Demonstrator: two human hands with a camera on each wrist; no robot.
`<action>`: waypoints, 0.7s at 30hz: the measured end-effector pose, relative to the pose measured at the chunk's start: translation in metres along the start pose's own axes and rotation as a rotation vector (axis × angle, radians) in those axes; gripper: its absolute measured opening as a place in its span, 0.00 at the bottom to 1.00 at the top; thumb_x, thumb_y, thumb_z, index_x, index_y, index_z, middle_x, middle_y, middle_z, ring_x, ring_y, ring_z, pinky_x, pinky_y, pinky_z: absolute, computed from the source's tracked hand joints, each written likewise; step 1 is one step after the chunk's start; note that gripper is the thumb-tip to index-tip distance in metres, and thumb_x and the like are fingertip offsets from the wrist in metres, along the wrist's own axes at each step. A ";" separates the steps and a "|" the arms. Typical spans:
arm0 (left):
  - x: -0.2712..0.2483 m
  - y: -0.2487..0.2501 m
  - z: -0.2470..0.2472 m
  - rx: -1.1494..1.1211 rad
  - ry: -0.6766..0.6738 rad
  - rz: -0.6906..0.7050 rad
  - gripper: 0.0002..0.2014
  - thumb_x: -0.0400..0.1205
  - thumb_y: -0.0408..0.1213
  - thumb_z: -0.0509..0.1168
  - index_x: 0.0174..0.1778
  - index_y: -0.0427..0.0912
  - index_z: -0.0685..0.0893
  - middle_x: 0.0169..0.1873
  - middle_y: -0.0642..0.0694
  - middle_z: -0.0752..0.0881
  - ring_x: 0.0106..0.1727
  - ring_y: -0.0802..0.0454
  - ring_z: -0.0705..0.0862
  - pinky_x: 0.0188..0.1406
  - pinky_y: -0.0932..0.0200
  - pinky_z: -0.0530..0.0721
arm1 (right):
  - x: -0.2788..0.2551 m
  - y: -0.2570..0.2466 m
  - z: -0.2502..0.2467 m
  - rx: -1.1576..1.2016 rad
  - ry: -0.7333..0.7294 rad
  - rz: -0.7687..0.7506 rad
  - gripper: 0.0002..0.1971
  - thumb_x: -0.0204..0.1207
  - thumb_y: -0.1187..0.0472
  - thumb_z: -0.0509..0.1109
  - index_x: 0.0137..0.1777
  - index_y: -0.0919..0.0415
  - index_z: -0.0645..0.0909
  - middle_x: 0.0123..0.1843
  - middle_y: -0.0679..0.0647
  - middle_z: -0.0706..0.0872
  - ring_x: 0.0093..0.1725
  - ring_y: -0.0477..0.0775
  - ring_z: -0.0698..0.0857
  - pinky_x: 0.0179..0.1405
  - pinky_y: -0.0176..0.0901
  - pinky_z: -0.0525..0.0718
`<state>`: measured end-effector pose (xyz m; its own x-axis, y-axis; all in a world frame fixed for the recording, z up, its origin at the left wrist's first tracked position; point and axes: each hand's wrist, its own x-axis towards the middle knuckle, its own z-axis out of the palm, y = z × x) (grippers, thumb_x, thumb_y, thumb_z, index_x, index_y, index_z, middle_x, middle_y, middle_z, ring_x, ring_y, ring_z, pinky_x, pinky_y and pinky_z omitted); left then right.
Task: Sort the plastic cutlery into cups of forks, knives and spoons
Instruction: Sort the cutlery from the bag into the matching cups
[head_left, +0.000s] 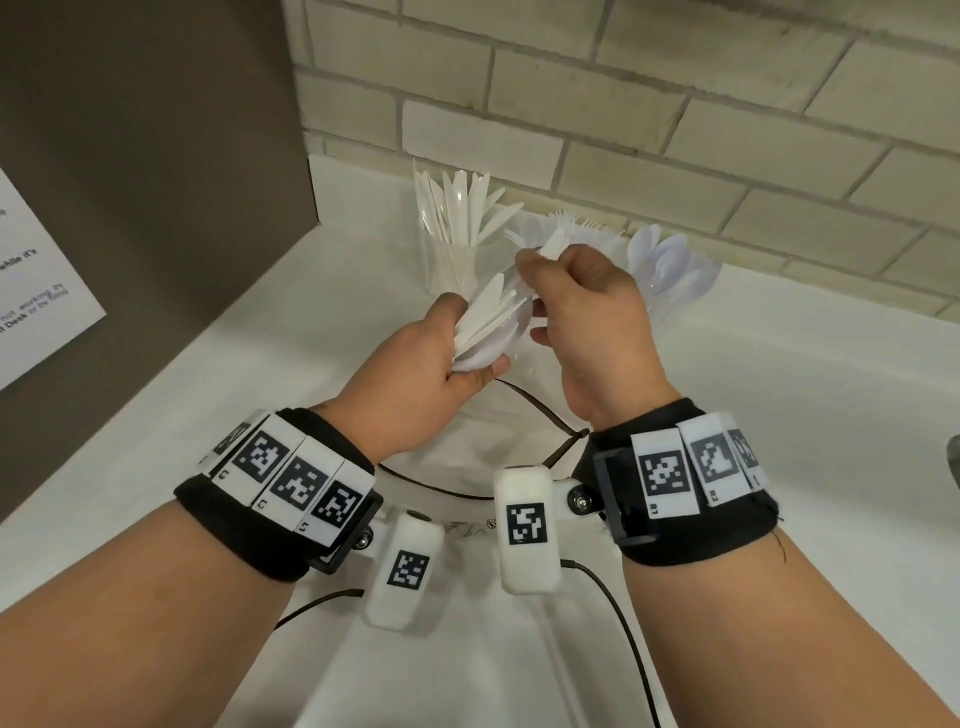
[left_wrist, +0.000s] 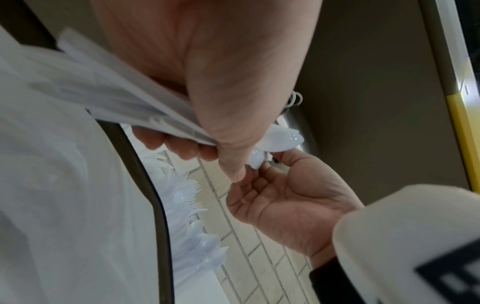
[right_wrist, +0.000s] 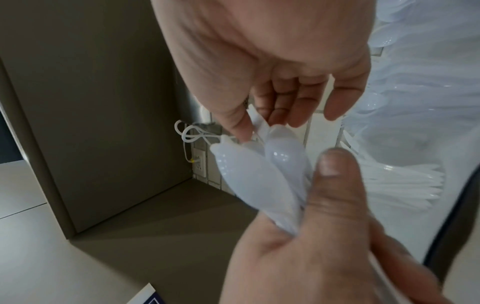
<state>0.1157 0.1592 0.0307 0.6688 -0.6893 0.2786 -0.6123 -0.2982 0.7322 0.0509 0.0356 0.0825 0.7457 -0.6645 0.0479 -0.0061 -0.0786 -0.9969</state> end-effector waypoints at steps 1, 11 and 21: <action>0.000 0.001 -0.001 0.004 0.003 -0.002 0.20 0.80 0.51 0.66 0.55 0.39 0.72 0.36 0.48 0.81 0.36 0.49 0.81 0.34 0.57 0.77 | 0.000 0.003 0.001 -0.009 -0.020 0.000 0.14 0.78 0.56 0.69 0.38 0.66 0.75 0.39 0.59 0.79 0.38 0.54 0.76 0.39 0.45 0.73; -0.002 -0.005 -0.001 0.148 -0.058 -0.019 0.15 0.82 0.47 0.65 0.53 0.42 0.70 0.34 0.52 0.77 0.33 0.52 0.78 0.26 0.64 0.71 | 0.011 -0.030 -0.014 0.380 0.205 -0.171 0.07 0.86 0.59 0.57 0.49 0.60 0.72 0.27 0.55 0.83 0.33 0.58 0.83 0.40 0.48 0.86; 0.008 -0.006 0.003 0.245 0.093 -0.151 0.12 0.84 0.34 0.61 0.58 0.34 0.68 0.31 0.50 0.73 0.28 0.54 0.72 0.21 0.68 0.62 | 0.001 -0.024 -0.008 -0.052 0.010 -0.122 0.13 0.79 0.51 0.70 0.36 0.55 0.75 0.21 0.45 0.70 0.18 0.45 0.66 0.20 0.36 0.66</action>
<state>0.1232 0.1535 0.0264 0.7887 -0.5652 0.2419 -0.5791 -0.5510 0.6009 0.0468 0.0308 0.1074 0.7366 -0.6547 0.1697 0.0499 -0.1976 -0.9790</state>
